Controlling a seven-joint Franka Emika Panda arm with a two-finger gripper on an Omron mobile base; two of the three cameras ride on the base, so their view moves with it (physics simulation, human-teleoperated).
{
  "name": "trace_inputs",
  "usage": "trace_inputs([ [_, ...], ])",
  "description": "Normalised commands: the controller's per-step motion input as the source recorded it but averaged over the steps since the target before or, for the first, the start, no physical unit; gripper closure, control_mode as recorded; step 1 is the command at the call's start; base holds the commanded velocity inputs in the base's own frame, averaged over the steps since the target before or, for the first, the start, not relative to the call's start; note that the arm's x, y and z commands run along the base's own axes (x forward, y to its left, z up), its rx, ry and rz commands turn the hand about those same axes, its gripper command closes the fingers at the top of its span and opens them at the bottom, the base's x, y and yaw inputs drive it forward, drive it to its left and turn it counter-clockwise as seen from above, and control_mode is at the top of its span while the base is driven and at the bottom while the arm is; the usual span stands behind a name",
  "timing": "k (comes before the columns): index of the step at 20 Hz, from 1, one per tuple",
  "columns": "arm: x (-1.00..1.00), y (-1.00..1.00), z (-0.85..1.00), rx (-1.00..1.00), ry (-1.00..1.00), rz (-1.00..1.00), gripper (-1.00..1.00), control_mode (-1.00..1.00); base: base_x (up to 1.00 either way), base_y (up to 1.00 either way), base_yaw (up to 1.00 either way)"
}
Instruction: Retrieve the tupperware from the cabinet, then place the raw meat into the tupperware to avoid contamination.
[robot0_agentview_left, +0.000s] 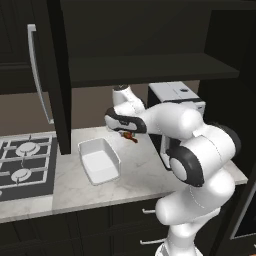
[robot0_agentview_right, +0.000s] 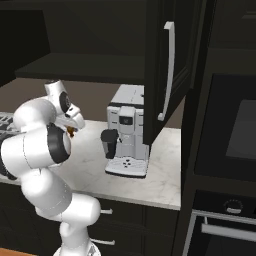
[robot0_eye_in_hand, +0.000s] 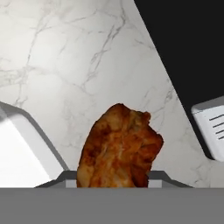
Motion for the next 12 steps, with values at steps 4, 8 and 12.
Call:
trace_inputs([
  [4,0.08,0.36,0.1,0.03,0.0,-0.1,1.0,-1.0,0.0,0.0,0.0],
  [8,0.0,0.52,0.0,0.0,0.0,-0.09,1.0,-1.0,0.0,0.0,0.0],
  [12,-0.01,0.44,-0.05,0.0,0.0,-0.07,1.0,-1.0,0.0,0.0,0.0],
])
